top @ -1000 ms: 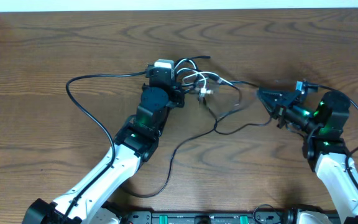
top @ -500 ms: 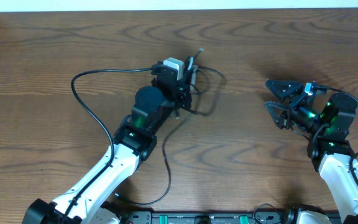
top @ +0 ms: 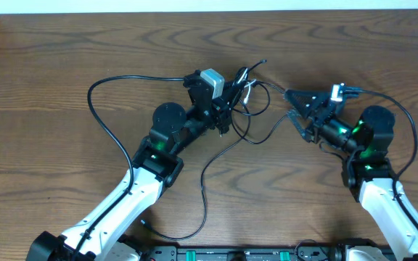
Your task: Untangle cables
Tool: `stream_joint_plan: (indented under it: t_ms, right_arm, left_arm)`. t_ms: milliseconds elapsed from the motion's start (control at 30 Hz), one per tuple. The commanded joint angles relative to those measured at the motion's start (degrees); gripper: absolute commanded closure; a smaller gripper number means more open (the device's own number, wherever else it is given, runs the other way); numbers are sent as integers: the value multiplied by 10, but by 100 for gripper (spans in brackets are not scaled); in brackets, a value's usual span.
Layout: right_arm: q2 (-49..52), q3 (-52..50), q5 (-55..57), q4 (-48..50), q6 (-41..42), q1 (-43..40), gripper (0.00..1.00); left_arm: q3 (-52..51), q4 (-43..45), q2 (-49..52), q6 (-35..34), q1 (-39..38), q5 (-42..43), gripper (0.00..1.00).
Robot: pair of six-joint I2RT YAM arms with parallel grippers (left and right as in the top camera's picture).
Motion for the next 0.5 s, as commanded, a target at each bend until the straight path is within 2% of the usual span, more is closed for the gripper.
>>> stream_joint_plan:
  t_ms: [0, 167, 367, 467]
  right_arm:
    - [-3, 0, 9, 12, -91, 27, 1]
    - [-3, 0, 27, 13, -196, 70, 1]
    - [-3, 0, 105, 14, -246, 139, 1]
    - [-3, 0, 158, 13, -286, 180, 1]
  left_arm:
    - [12, 9, -2, -7, 0, 9, 92]
    - [12, 8, -2, -8, 0, 10, 92]
    - [12, 4, -2, -8, 0, 10, 92]
    - [12, 4, -2, -41, 0, 10, 92]
